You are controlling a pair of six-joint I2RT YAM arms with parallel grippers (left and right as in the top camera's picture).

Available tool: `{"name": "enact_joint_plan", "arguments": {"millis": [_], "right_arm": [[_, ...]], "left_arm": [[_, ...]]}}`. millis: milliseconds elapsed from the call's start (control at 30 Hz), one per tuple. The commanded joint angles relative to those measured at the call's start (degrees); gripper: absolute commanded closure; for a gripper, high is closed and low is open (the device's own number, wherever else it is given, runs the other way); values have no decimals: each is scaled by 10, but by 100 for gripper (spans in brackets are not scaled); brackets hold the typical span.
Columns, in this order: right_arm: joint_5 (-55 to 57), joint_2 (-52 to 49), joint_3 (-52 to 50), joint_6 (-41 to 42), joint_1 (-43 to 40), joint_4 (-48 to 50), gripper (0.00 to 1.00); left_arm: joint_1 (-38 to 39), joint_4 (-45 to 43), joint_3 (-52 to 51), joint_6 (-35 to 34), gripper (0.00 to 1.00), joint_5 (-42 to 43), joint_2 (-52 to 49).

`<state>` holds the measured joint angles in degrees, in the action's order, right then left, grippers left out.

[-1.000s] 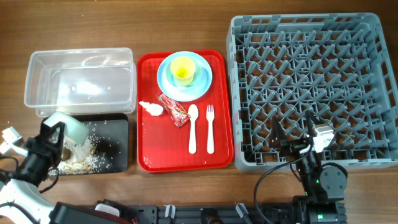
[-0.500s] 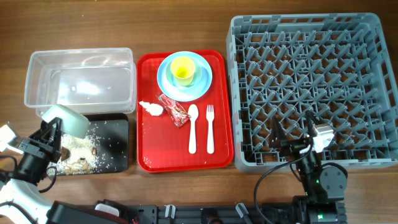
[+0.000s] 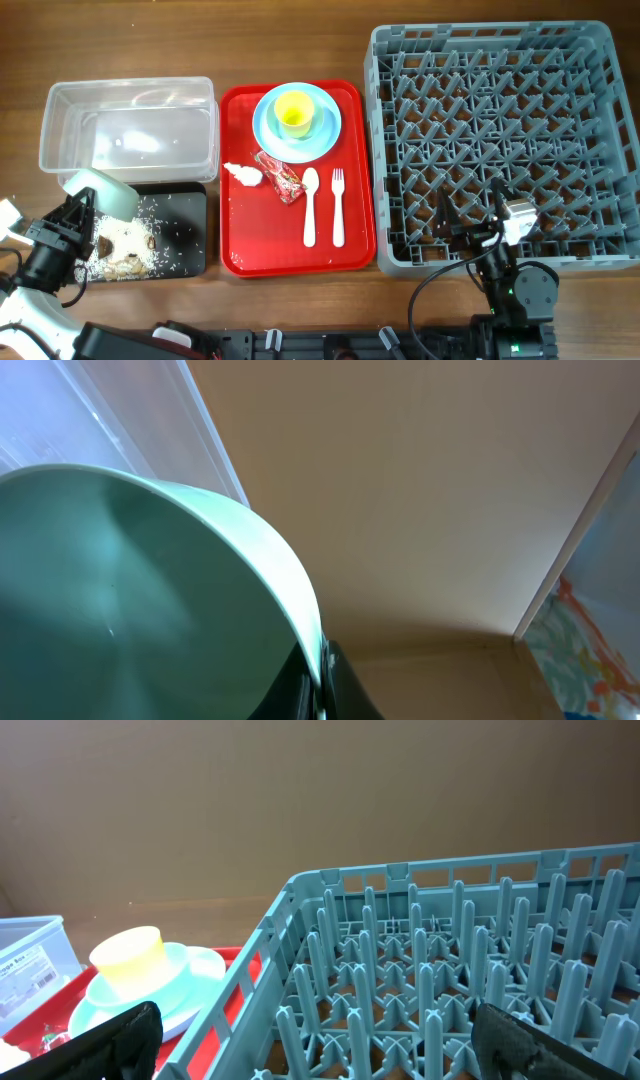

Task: Sort waste into correct bins and load items into the dishwasher rack
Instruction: 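Tip the green bowl over the black tray to dump the rice, then set the empty green bowl back on the red tray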

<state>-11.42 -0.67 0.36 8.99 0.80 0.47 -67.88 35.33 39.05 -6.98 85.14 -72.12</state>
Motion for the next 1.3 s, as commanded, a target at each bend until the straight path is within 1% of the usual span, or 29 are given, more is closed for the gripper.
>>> {"name": "enact_joint_plan", "arguments": {"millis": [0, 100, 233, 267, 333, 367, 433, 467, 500, 567, 633, 667, 767, 867, 900, 1033, 1100, 1133, 1167, 1200, 1233, 1267], "right_arm": [[-3, 2, -1, 2, -3, 4, 0], [-3, 2, -1, 2, -3, 4, 0], [-3, 2, -1, 2, -3, 4, 0], [-3, 2, -1, 2, -3, 4, 0], [-3, 2, -1, 2, -3, 4, 0], [-3, 2, -1, 2, -3, 4, 0], [-3, 2, -1, 2, -3, 4, 0], [-3, 2, -1, 2, -3, 4, 0], [-3, 2, -1, 2, -3, 4, 0], [-3, 2, -1, 2, -3, 4, 0], [-3, 2, -1, 2, -3, 4, 0], [-3, 2, -1, 2, -3, 4, 0], [-3, 2, -1, 2, -3, 4, 0], [-3, 2, -1, 2, -3, 4, 0], [-3, 2, -1, 2, -3, 4, 0], [-3, 2, -1, 2, -3, 4, 0], [-3, 2, -1, 2, -3, 4, 0], [-3, 2, -1, 2, -3, 4, 0], [-3, 2, -1, 2, -3, 4, 0], [-3, 2, -1, 2, -3, 4, 0], [-3, 2, -1, 2, -3, 4, 0], [-3, 2, -1, 2, -3, 4, 0]], "left_arm": [[10, -2, 2, -31, 96, 13, -2], [47, -2, 10, -48, 96, -19, 10], [160, 0, 49, -117, 96, -120, 57], [228, 0, 68, -145, 96, -172, 82], [303, 0, 75, -165, 96, -223, 110], [353, 1, 75, -176, 96, -261, 126], [464, 22, 75, -180, 96, -368, 151], [557, 49, 75, -189, 96, -471, 162], [616, 67, 75, -194, 96, -535, 163], [746, 97, 75, -209, 96, -652, 156], [873, 113, 75, -249, 96, -748, 133], [957, 112, 75, -280, 96, -793, 107], [1082, 106, 75, -330, 96, -868, 42], [1145, 101, 75, -347, 96, -925, -28], [1155, 97, 75, -347, 96, -932, -53], [1159, 90, 75, -347, 96, -932, -111], [1159, 86, 75, -347, 96, -932, -119], [1159, 85, 75, -347, 94, -932, -119], [1159, 84, 75, -347, 79, -932, -119], [1159, 83, 75, -347, 68, -929, -118], [1159, 84, 77, -347, 60, -927, -117], [1159, 88, 85, -346, 58, -925, -116]]}}
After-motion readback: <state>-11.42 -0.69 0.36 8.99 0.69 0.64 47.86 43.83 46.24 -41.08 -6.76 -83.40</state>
